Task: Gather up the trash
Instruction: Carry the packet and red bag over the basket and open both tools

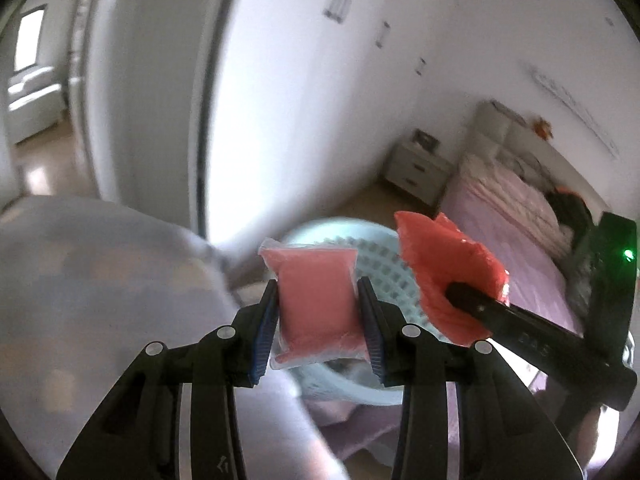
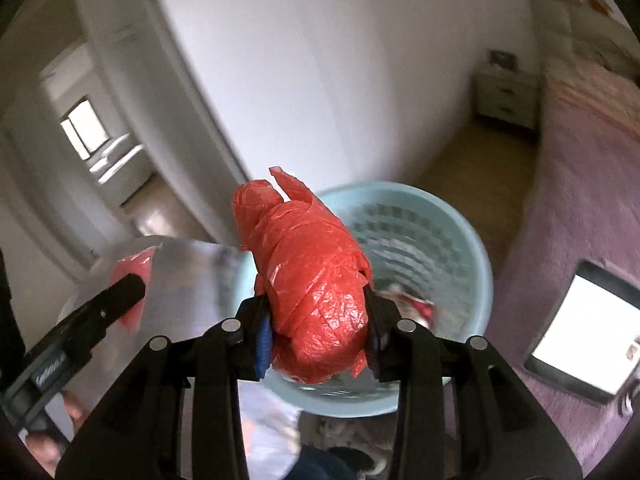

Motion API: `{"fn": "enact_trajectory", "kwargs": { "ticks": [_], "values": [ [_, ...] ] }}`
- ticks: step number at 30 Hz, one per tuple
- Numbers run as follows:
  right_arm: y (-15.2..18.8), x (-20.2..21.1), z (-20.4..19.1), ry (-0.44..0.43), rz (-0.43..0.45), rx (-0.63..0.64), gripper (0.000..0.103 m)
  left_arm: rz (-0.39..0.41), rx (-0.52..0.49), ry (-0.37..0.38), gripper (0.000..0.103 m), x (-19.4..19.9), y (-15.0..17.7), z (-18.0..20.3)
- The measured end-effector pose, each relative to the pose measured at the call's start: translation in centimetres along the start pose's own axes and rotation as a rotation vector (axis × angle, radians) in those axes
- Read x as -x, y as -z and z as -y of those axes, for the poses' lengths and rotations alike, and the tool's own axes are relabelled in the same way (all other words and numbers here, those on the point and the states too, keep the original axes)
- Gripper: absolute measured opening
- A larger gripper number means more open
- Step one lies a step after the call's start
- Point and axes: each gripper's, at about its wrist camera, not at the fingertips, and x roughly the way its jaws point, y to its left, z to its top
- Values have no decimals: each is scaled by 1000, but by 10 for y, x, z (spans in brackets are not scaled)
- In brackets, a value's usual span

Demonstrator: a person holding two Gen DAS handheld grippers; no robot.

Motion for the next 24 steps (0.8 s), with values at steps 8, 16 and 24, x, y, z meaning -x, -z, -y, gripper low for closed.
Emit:
{"fn": "enact_trajectory", "kwargs": {
  "ticks": [8, 16, 24],
  "values": [
    [-4, -22, 35, 35, -37, -44, 61, -52, -40, 23, 58, -46, -8, 14],
    [0, -9, 57, 17, 2, -48, 62, 19, -47, -42, 77, -20, 3, 9],
    [14, 22, 22, -24, 31, 21, 62, 133, -29, -121, 82, 43, 17, -7]
  ]
}}
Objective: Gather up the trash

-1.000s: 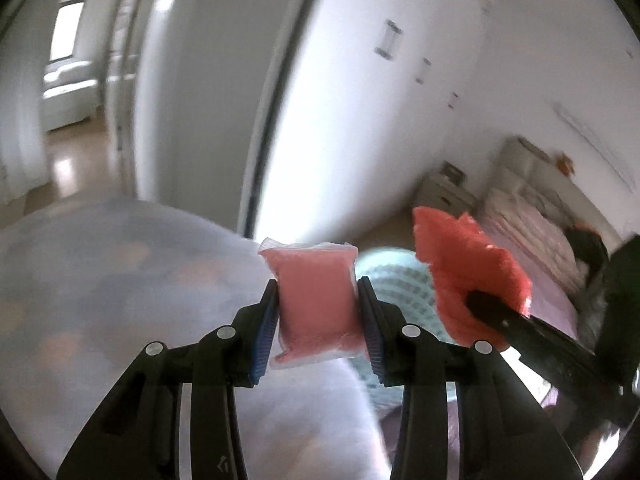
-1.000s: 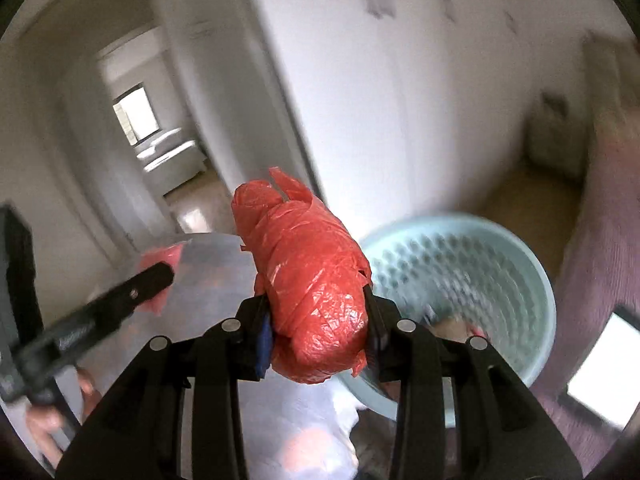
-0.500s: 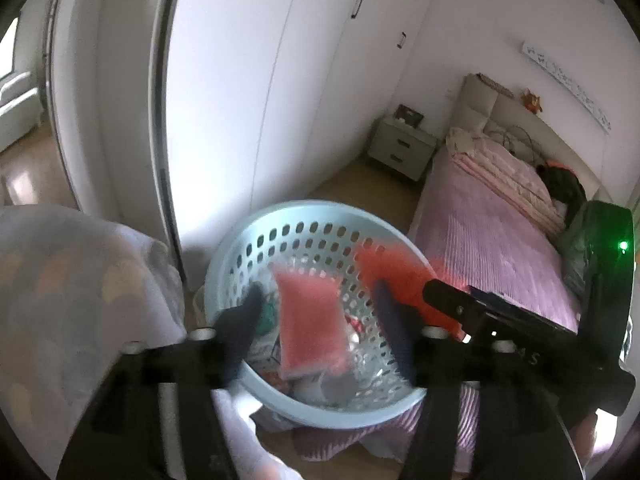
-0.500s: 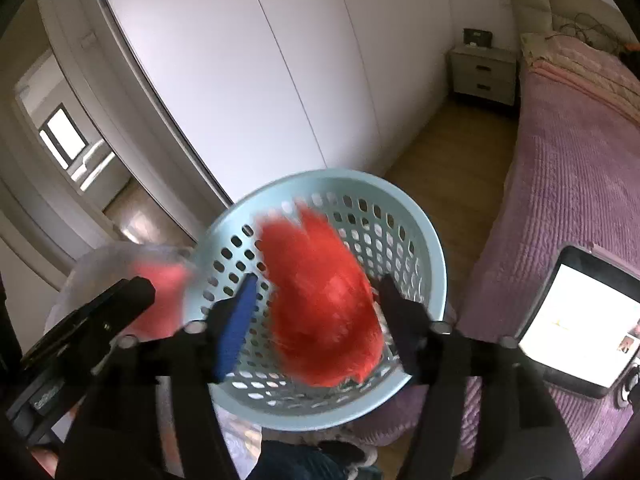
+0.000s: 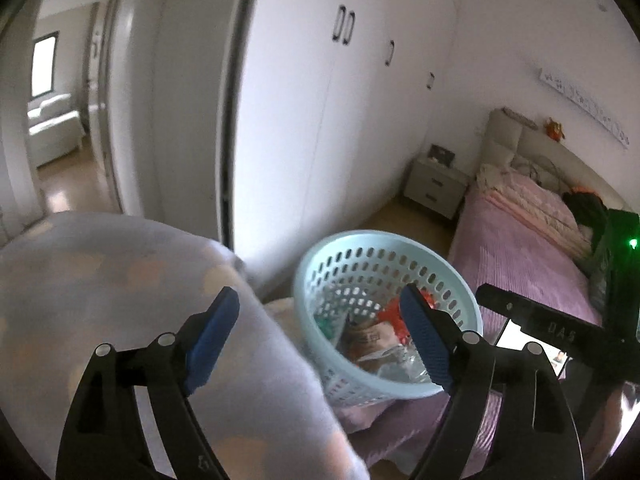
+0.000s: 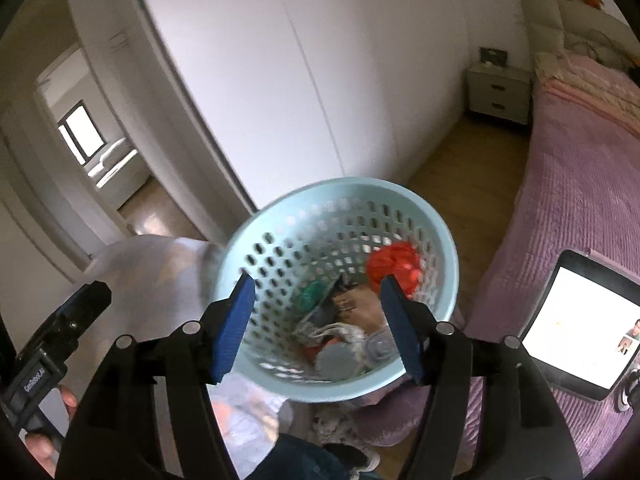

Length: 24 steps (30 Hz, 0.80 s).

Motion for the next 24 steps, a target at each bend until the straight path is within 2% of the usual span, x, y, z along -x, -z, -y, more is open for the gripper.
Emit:
{"fn": "enact_trajectory", "kwargs": {
  "ticks": [4, 7, 9, 12, 14, 18, 24],
  "values": [
    [7, 19, -28, -9, 35, 58, 62, 43, 5, -60, 83, 33, 10, -15],
    [16, 35, -49, -3, 86, 111, 66, 64, -2, -128, 83, 53, 21, -26],
    [26, 48, -65, 21, 141, 156, 74, 75, -3, -174, 83, 63, 26, -35],
    [38, 64, -84, 44, 205, 201, 76, 89, 22, -215, 83, 75, 35, -52],
    [43, 71, -91, 53, 232, 219, 77, 98, 40, -228, 83, 79, 40, -60],
    [56, 84, -106, 72, 298, 255, 87, 103, 80, -234, 83, 84, 54, -79],
    [70, 89, -113, 72, 335, 248, 88, 144, 91, -272, 83, 82, 75, -93]
  ]
}}
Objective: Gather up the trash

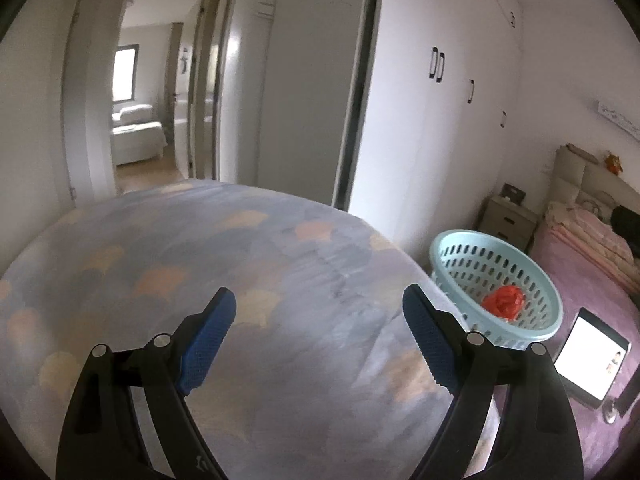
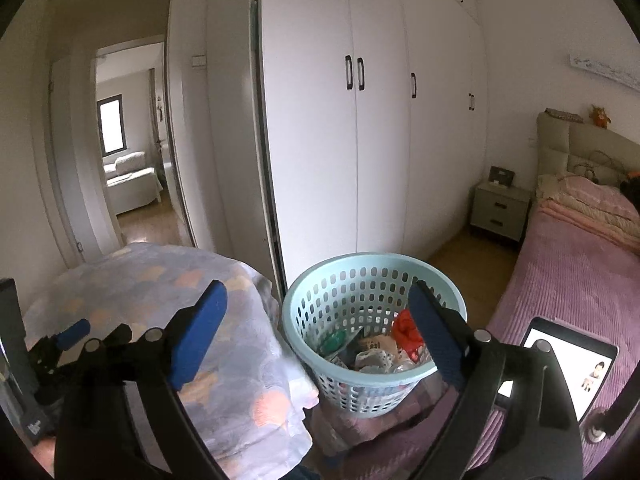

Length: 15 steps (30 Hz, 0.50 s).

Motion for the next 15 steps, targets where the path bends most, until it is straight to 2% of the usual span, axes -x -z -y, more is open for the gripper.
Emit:
{"fn": "enact_trajectory", "kwargs": {
  "ticks": [6, 15],
  "values": [
    [14, 2, 0, 30, 0, -22, 88, 33, 38, 45, 85, 5, 0, -11],
    [37, 3, 12, 83, 0, -46, 88, 52, 11, 30, 91, 10, 3, -7]
  ]
}}
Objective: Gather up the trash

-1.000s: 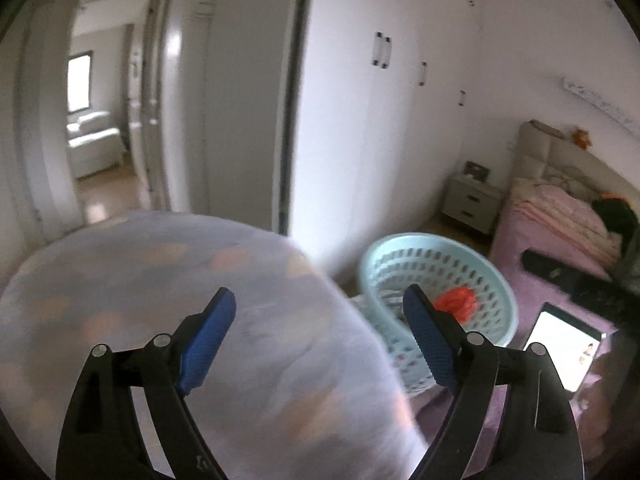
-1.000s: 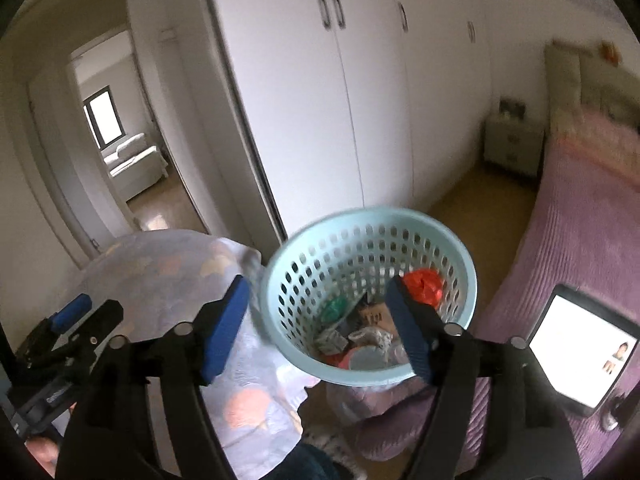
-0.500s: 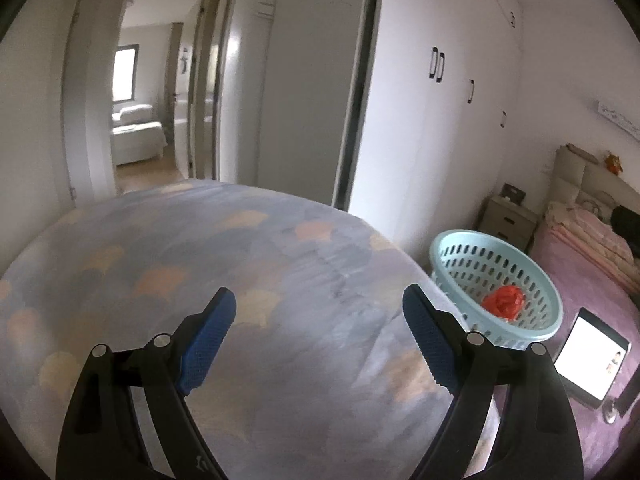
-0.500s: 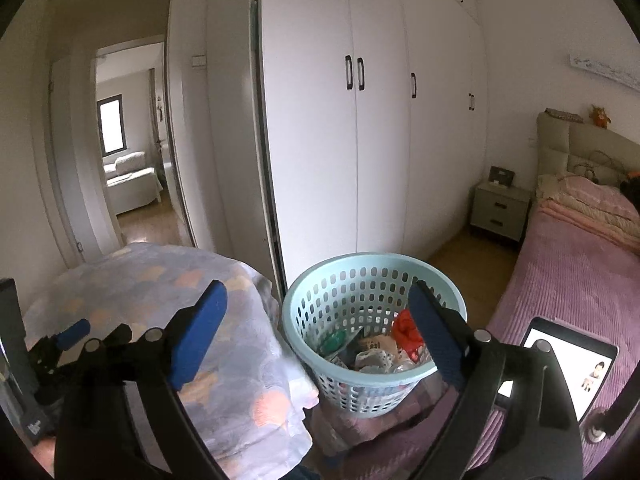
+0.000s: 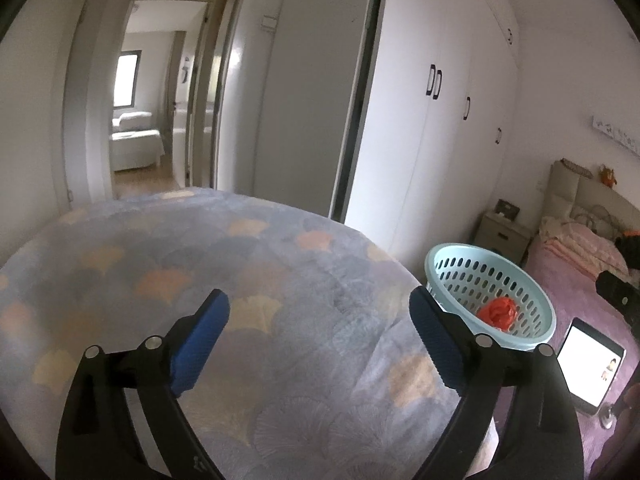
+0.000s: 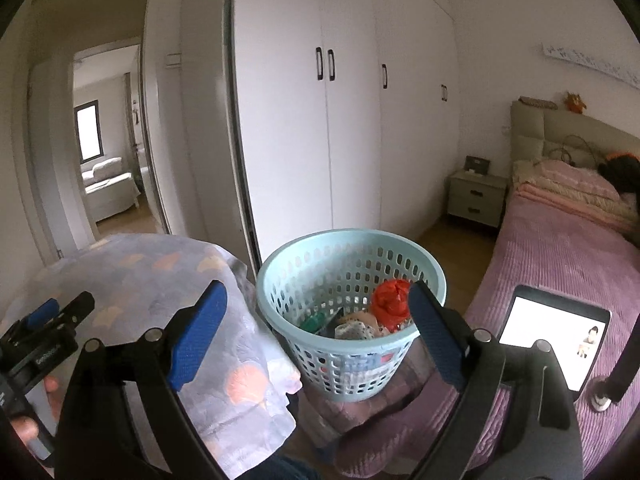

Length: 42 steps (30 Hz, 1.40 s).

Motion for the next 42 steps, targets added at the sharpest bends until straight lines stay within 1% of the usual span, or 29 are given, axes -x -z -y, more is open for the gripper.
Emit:
{"fn": "enact_trajectory", "kwargs": {
  "ticks": [8, 13, 22, 34, 42],
  "values": [
    [2, -2, 1, 21, 3, 13, 88, 4, -41, -1, 94, 0, 1, 7],
    [6, -4, 2, 41, 1, 25, 88, 7, -44, -2, 94, 0, 2, 8],
    [6, -4, 7, 35, 0, 8, 88, 17, -48, -14, 95, 2, 2, 10],
    [6, -3, 7, 47, 4, 1, 88, 17, -48, -8, 95, 2, 2, 10],
    [5, -6, 15, 30, -20, -38, 88, 18, -51, -11, 95, 2, 2, 11]
  ]
}}
